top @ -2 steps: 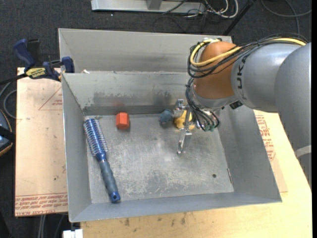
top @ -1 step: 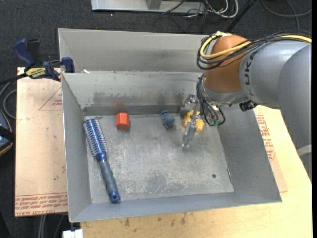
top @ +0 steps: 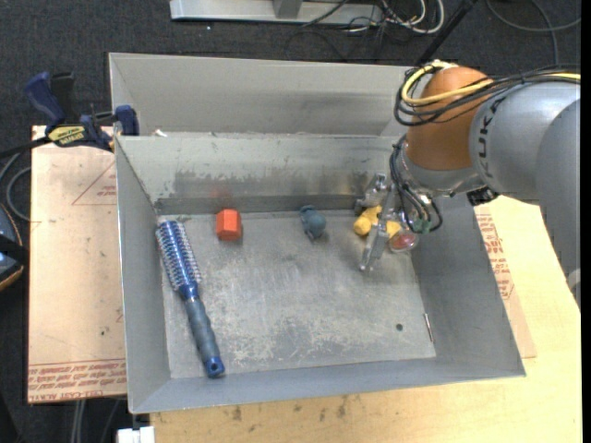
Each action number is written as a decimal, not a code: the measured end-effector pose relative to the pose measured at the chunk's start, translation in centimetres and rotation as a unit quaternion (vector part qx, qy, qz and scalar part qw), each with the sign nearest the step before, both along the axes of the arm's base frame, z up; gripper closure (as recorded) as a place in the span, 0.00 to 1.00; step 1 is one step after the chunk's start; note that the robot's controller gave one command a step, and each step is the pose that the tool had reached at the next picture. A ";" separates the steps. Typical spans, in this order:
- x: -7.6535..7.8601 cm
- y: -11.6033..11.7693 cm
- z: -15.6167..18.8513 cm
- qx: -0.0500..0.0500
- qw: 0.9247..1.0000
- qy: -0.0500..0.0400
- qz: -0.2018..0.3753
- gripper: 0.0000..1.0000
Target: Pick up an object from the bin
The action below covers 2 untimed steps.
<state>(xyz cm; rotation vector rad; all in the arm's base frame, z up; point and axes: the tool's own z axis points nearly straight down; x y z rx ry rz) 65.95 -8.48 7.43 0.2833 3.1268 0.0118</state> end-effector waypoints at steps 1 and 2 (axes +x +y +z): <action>0.2 -0.1 0.1 -0.004 1.000 -0.006 0.001 1.00; -0.1 -0.1 -0.1 -0.003 1.000 0.001 0.001 0.00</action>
Offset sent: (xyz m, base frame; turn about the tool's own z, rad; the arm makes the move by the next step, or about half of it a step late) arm 0.0000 0.0000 0.0000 0.0000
